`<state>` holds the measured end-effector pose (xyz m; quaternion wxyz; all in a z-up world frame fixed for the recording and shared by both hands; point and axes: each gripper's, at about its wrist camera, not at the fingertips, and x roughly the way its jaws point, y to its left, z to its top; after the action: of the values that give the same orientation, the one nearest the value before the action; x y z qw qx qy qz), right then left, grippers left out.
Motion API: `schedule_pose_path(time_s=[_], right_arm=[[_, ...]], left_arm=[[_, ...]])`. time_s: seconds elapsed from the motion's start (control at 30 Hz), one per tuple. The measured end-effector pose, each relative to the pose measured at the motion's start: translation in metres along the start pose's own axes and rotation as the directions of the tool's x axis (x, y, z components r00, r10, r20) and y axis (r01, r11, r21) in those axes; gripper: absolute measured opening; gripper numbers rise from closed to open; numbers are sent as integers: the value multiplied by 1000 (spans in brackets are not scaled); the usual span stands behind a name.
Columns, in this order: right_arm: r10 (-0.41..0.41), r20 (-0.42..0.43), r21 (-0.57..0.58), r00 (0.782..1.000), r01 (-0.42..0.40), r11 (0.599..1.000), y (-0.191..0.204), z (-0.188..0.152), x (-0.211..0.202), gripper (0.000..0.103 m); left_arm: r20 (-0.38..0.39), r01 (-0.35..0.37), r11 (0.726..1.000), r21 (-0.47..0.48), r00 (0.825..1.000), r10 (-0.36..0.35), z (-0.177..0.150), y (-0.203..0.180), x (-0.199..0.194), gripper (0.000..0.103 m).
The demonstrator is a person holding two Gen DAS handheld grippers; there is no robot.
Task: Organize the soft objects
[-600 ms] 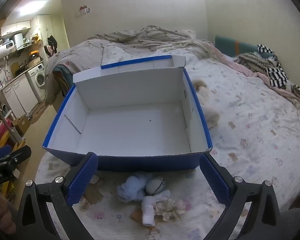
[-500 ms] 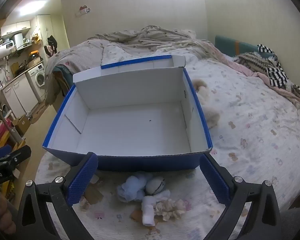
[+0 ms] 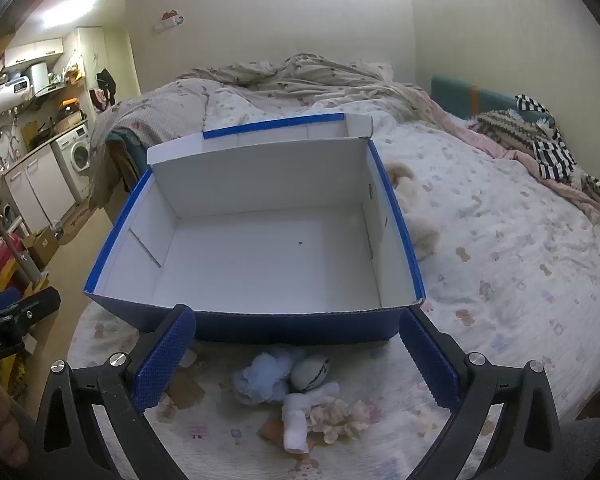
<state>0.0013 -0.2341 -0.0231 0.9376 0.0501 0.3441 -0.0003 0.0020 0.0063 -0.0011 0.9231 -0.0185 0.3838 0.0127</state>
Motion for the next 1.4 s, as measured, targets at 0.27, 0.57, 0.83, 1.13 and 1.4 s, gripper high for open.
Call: schedule_pose_path(time_s=[0.27, 0.57, 0.83, 1.13, 1.4], right_arm=[[0, 8, -8, 1000, 0, 1000, 0, 0, -1, 103], [2, 7, -9, 1000, -1, 1000, 0, 0, -1, 103], [-2, 12, -12, 1000, 3, 1000, -1, 1, -2, 103], [-13, 14, -12, 1000, 13, 1000, -1, 0, -1, 103], [-8, 12, -11, 1000, 9, 1000, -1, -1, -1, 103]], left_arm=[[9, -8, 1000, 8, 1000, 8, 0, -4, -3, 103], [15, -11, 1000, 15, 1000, 11, -1, -7, -6, 103], [12, -7, 1000, 12, 1000, 7, 0, -6, -6, 103], [22, -35, 999, 35, 999, 34, -2, -12, -4, 103], [27, -37, 998, 42, 999, 36, -3, -13, -5, 103]])
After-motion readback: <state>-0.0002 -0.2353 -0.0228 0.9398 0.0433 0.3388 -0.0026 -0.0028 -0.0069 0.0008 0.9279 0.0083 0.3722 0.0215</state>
